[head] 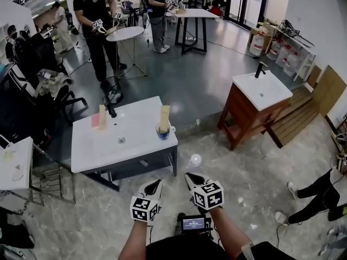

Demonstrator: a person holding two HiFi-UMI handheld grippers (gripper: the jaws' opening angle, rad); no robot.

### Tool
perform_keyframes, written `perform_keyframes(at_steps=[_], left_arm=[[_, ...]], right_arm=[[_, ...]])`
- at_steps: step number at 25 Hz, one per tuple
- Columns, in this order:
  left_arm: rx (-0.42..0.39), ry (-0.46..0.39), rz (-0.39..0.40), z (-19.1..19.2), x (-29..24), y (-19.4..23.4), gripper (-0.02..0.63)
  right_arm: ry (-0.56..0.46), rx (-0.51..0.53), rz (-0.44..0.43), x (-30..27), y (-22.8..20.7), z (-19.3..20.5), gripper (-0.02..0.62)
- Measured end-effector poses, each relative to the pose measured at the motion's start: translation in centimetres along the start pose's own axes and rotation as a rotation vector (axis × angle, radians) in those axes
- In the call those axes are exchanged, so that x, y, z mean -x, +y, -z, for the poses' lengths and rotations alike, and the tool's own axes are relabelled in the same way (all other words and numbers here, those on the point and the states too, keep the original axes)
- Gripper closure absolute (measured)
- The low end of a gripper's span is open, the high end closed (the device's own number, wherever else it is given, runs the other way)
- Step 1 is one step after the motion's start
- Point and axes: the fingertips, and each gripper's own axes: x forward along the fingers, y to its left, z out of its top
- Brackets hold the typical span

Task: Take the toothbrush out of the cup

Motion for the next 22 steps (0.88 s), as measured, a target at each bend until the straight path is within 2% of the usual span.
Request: perform_keyframes(at_steps=[5,13,22], left_arm=[[-0.004,0.014,-0.037,-0.8,-2.1,1.2,0.597],[0.024,0.018,-0.091,-1.5,-4.3,4.5,0.597],[0.022,0.009,-0.061,-3.7,-10.2,8.5,0.597]], right_arm=[[0.011,-0.005,-0.04,-2.7,-2.2,-1.4,0.588],[0.042,0.001,-0.105,-6.6,-2.6,-2.6,0.588],[0.043,-0.01,-0.069,-11.1,-6.3,-5.4,0.588]])
